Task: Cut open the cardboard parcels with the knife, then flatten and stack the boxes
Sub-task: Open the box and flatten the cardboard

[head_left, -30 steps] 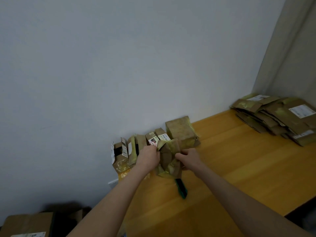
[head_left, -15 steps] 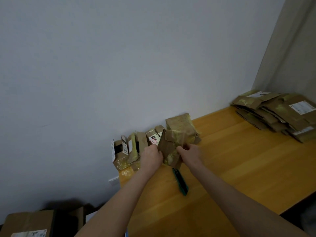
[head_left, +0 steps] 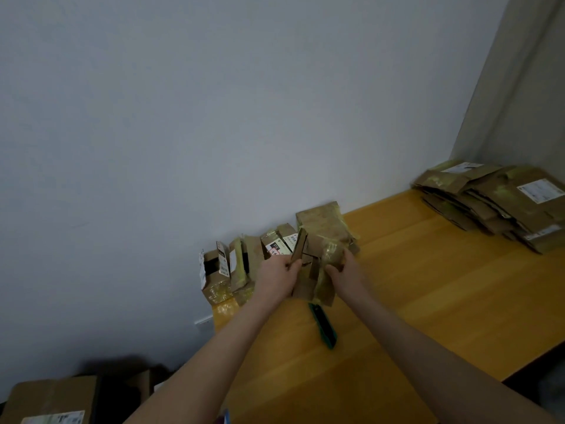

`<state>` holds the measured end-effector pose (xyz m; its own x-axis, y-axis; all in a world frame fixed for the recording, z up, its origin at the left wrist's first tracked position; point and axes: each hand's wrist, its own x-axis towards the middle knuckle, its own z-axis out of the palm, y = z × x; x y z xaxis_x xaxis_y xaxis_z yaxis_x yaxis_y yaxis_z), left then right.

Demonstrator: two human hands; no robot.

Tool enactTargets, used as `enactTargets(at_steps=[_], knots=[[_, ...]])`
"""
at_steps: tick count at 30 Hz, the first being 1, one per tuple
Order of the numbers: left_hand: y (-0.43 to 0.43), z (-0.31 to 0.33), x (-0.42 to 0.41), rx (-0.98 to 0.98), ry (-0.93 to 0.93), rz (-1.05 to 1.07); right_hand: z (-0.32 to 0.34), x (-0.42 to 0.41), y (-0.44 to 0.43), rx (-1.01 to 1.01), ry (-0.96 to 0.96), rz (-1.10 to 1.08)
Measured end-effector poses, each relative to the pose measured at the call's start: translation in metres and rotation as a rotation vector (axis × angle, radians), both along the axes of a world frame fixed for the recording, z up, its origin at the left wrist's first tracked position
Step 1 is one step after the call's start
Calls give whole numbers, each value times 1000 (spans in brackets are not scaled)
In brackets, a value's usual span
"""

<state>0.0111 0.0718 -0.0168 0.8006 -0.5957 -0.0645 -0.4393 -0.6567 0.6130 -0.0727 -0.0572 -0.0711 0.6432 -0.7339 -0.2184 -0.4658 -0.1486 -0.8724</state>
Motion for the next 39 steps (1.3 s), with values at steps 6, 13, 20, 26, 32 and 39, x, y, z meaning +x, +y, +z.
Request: enactTargets(at_steps=[6,13,20,26,32,39], knots=[[-11,0,-21,8,-262,-112,7,1,-1,-164,261,-29],[-1,4,-1,31,-122,-52,9,-7,-12,-169,181,169],[13,2,15,-88,130,60,18,-21,-11,160,-66,117],[23,2,23,-62,92,43,13,-15,-7,199,-86,27],[13,11,20,45,-140,-161,19,-5,-6,-452,229,154],[8,14,22,68,-248,-282,34,-4,-3,-647,318,339]])
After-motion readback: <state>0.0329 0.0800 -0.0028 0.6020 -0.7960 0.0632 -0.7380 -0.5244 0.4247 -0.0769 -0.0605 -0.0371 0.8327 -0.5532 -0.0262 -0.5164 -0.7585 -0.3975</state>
